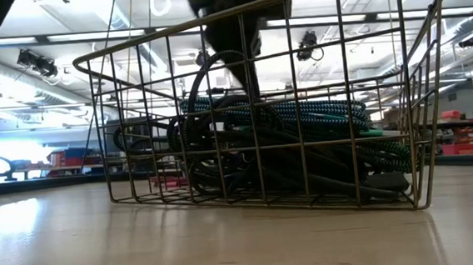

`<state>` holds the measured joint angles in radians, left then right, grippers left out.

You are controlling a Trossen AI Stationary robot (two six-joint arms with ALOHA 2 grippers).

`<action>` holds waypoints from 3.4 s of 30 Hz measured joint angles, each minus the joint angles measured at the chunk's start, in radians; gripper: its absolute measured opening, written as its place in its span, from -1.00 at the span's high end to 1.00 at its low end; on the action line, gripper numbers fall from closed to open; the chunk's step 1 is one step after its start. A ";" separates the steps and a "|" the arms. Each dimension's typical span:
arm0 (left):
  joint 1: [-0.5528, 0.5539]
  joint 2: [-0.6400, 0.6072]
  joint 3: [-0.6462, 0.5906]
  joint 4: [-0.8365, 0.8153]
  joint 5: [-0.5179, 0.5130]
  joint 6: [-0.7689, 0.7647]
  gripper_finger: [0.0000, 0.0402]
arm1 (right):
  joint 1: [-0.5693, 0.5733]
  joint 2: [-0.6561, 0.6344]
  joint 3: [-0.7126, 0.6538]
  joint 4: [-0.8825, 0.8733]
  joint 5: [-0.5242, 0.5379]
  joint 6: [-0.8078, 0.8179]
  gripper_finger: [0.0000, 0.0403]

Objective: Pick and place USB-C Cables
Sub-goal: Put the black charger cable into the wire basket, then put the pink charger cable into the wire basket

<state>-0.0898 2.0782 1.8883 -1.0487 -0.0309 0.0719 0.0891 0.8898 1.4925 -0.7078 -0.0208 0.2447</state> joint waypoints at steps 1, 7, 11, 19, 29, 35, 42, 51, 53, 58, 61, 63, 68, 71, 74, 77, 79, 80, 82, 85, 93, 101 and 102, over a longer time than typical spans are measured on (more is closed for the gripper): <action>0.000 -0.001 -0.023 0.014 0.004 0.000 1.00 | 0.000 0.000 0.000 0.000 0.000 0.000 0.03; 0.000 0.000 -0.138 0.071 0.029 -0.002 1.00 | 0.000 0.000 0.000 0.000 0.000 0.000 0.03; 0.001 0.000 -0.180 0.103 0.036 -0.003 1.00 | 0.000 0.000 0.000 0.000 0.000 0.014 0.03; 0.002 -0.005 -0.146 0.122 0.008 0.002 0.97 | 0.000 0.000 0.000 0.001 0.000 0.019 0.03; 0.002 -0.006 -0.005 0.031 0.006 0.026 0.62 | 0.000 0.000 0.000 0.001 0.000 0.019 0.03; 0.014 -0.006 0.203 -0.125 -0.072 -0.009 0.50 | 0.000 0.000 0.000 0.001 -0.004 0.018 0.03; 0.069 -0.018 0.469 -0.445 -0.355 -0.166 0.49 | 0.000 0.000 0.000 0.001 -0.007 0.016 0.03; 0.177 -0.241 0.220 -0.516 -0.359 -0.365 0.49 | 0.000 0.000 0.000 0.000 -0.007 0.014 0.03; 0.196 -0.282 0.150 -0.522 -0.358 -0.374 0.49 | 0.000 0.000 0.000 0.000 -0.008 0.009 0.03; 0.229 -0.357 -0.056 -0.504 -0.358 -0.376 0.49 | 0.000 0.000 0.000 0.000 -0.008 0.006 0.03; 0.229 -0.385 -0.193 -0.453 -0.358 -0.374 0.49 | 0.000 0.000 0.000 -0.001 -0.008 0.007 0.03; 0.228 -0.393 -0.272 -0.394 -0.343 -0.359 0.49 | 0.000 0.000 0.000 -0.001 -0.007 0.011 0.03; 0.228 -0.394 -0.414 -0.230 -0.288 -0.296 0.49 | 0.000 0.000 0.000 0.003 -0.007 0.016 0.03; 0.242 -0.395 -0.471 -0.160 -0.281 -0.272 0.49 | 0.000 0.000 0.000 0.004 -0.001 0.025 0.03; 0.268 -0.395 -0.520 -0.120 -0.261 -0.270 0.49 | 0.000 0.000 0.000 0.005 0.002 0.037 0.03; 0.295 -0.395 -0.565 -0.084 -0.255 -0.244 0.49 | 0.000 0.000 0.000 0.006 0.002 0.044 0.03; 0.311 -0.395 -0.591 -0.063 -0.252 -0.223 0.49 | 0.000 0.000 0.000 0.007 0.002 0.045 0.03; 0.320 -0.395 -0.603 -0.043 -0.238 -0.215 0.49 | 0.000 0.000 0.000 0.007 0.002 0.045 0.03; 0.337 -0.395 -0.627 0.006 -0.183 -0.198 0.49 | 0.000 0.000 0.000 0.009 0.003 0.045 0.03; 0.353 -0.395 -0.661 0.079 -0.117 -0.167 0.49 | 0.000 0.000 0.000 0.012 0.003 0.045 0.03; 0.390 -0.395 -0.745 0.168 -0.014 -0.120 0.33 | 0.000 0.000 0.000 0.012 0.004 0.052 0.03; 0.373 -0.395 -0.844 0.279 -0.004 -0.034 -0.03 | 0.000 0.000 0.000 0.012 0.005 0.052 0.03; 0.365 -0.395 -0.849 0.289 -0.004 -0.001 -0.05 | 0.000 0.000 0.000 0.011 0.006 0.052 0.03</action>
<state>0.2754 1.6829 1.0397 -0.7598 -0.0347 0.0710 0.0891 0.8896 1.4925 -0.6964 -0.0145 0.2970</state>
